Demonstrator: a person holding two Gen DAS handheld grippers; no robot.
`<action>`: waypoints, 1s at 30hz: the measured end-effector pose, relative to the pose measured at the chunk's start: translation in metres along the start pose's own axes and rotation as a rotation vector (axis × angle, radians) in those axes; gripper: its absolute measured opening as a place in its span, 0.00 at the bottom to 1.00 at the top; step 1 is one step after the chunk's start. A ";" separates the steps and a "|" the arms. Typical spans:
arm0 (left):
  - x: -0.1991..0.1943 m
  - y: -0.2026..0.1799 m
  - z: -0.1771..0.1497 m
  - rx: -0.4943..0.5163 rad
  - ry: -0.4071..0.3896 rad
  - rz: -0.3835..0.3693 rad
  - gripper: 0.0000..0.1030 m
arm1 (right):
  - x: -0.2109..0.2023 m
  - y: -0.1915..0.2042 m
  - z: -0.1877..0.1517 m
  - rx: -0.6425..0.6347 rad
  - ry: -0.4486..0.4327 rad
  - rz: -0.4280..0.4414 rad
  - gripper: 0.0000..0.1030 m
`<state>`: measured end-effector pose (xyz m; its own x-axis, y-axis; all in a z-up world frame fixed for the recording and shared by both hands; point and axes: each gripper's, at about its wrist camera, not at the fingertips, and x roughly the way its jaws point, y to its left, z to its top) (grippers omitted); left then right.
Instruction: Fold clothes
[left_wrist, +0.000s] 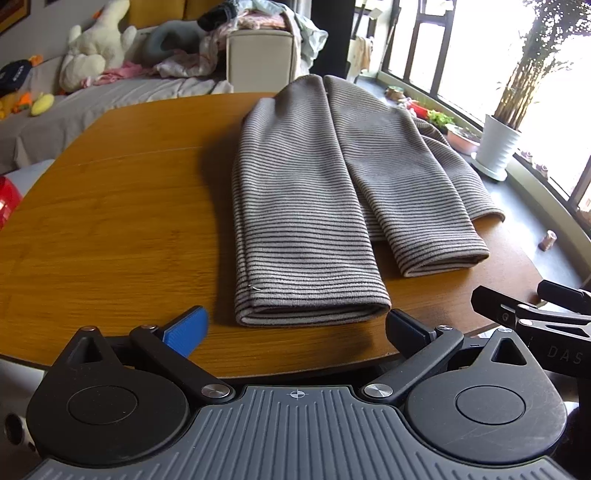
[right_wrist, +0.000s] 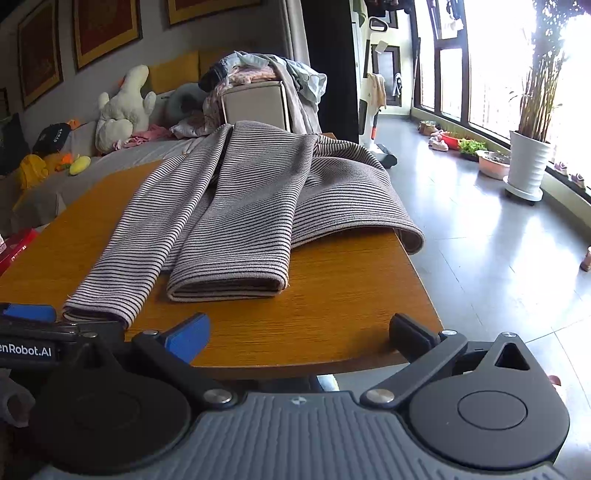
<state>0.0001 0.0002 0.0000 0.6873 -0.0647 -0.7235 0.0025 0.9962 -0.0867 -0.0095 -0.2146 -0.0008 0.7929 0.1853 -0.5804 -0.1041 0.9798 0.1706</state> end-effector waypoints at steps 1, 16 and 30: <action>0.000 0.000 0.000 0.004 0.001 0.002 1.00 | 0.002 0.004 0.000 -0.023 0.012 -0.013 1.00; 0.006 0.001 -0.005 0.028 -0.005 0.092 1.00 | 0.011 0.021 0.000 -0.140 0.025 -0.085 1.00; 0.003 -0.002 -0.004 0.029 -0.017 0.099 1.00 | 0.010 0.020 -0.002 -0.131 0.003 -0.100 1.00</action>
<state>-0.0006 -0.0025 -0.0044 0.6974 0.0353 -0.7158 -0.0453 0.9990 0.0051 -0.0045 -0.1930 -0.0045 0.8013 0.0868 -0.5919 -0.1027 0.9947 0.0069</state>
